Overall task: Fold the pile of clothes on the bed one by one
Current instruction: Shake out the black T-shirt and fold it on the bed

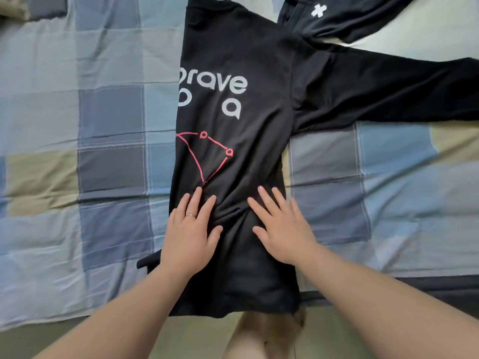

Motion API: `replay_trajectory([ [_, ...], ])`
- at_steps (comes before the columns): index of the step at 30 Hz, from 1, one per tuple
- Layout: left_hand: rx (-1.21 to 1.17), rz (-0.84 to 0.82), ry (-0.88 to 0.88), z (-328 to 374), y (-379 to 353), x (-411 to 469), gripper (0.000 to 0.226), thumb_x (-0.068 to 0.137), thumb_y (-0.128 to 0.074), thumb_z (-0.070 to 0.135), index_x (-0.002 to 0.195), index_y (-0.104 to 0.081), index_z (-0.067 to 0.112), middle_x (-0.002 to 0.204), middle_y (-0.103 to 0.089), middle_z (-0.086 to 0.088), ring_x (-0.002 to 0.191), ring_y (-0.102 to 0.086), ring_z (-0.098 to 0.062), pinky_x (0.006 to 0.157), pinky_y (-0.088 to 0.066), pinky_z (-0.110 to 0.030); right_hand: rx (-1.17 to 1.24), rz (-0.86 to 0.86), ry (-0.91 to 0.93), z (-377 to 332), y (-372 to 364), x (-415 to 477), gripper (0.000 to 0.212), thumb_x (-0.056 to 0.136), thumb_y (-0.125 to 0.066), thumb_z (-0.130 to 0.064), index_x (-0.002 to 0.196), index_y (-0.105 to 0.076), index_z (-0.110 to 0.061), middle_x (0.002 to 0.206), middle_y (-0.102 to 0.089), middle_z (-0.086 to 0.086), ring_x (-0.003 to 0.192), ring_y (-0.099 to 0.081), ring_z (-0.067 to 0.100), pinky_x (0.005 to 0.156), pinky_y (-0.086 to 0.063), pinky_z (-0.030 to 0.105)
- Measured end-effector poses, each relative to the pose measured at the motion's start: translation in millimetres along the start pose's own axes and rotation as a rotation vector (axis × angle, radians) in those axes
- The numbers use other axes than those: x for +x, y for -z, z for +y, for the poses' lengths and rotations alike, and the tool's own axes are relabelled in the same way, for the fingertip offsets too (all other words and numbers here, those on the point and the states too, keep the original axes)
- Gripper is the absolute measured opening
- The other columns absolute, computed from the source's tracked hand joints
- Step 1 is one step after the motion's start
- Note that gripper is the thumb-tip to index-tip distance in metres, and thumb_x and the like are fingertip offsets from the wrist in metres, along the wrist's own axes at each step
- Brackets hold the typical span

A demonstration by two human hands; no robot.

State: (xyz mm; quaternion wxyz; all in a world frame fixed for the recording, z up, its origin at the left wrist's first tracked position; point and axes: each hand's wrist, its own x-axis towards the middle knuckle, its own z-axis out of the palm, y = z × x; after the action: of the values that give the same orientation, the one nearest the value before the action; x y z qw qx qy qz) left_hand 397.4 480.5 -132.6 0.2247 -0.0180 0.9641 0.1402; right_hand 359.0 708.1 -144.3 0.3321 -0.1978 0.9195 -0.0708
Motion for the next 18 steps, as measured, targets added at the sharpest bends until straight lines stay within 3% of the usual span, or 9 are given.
replay_trajectory([
  [4, 0.026, -0.031, 0.013, -15.9, -13.2, -38.3, 0.069, 0.088, -0.062, 0.048, 0.15, -0.043, 0.023, 0.158, -0.038, -0.003, 0.14, -0.036, -0.031, 0.109, -0.04, -0.047, 0.067, 0.052, -0.296, 6.9, -30.8, -35.1, 0.072, 0.102, -0.038, -0.051, 0.159, 0.003, -0.035, 0.167, 0.014, -0.008, 0.155, 0.007, 0.024, 0.124, -0.004, 0.055],
  [7, 0.022, -0.057, 0.212, -16.9, -9.8, -51.5, 0.081, 0.084, -0.067, 0.058, 0.151, -0.035, 0.025, 0.146, -0.046, -0.002, 0.125, -0.05, -0.032, 0.101, -0.042, -0.045, 0.16, -0.037, -0.533, 9.8, -36.3, -56.3, 0.074, 0.103, -0.031, -0.054, 0.159, 0.009, -0.029, 0.167, 0.019, -0.005, 0.155, 0.012, 0.023, 0.124, -0.003, 0.054],
  [11, 0.0, -0.144, 0.429, -27.5, 7.2, -63.6, 0.063, 0.08, -0.067, 0.067, 0.125, -0.048, 0.027, 0.114, -0.067, 0.0, 0.114, -0.059, -0.029, 0.093, -0.04, -0.043, 0.356, -0.067, -0.502, -12.5, -28.8, -78.8, 0.065, 0.104, -0.037, -0.047, 0.16, -0.011, -0.026, 0.169, 0.003, 0.0, 0.155, -0.001, 0.023, 0.123, -0.011, 0.05],
  [15, -0.227, -0.193, 0.38, -40.5, 23.5, -98.5, 0.02, 0.09, -0.068, 0.039, 0.092, -0.056, 0.023, 0.087, -0.064, 0.003, 0.091, -0.063, -0.026, 0.07, -0.044, -0.036, 0.623, 0.068, -0.394, -48.1, -34.8, -97.9, 0.059, 0.103, -0.044, -0.037, 0.157, -0.027, -0.022, 0.164, -0.025, 0.0, 0.15, -0.023, 0.021, 0.121, -0.023, 0.044],
  [18, -0.369, -0.145, 0.212, -25.1, 31.0, -126.1, 0.019, 0.09, -0.064, 0.027, 0.083, -0.049, 0.02, 0.073, -0.056, 0.003, 0.075, -0.057, -0.024, 0.063, -0.042, -0.037, 0.815, 0.215, -0.389, -72.6, -40.3, -107.7, 0.05, 0.103, -0.046, -0.032, 0.151, -0.041, -0.021, 0.158, -0.037, -0.003, 0.146, -0.032, 0.017, 0.12, -0.027, 0.042],
])
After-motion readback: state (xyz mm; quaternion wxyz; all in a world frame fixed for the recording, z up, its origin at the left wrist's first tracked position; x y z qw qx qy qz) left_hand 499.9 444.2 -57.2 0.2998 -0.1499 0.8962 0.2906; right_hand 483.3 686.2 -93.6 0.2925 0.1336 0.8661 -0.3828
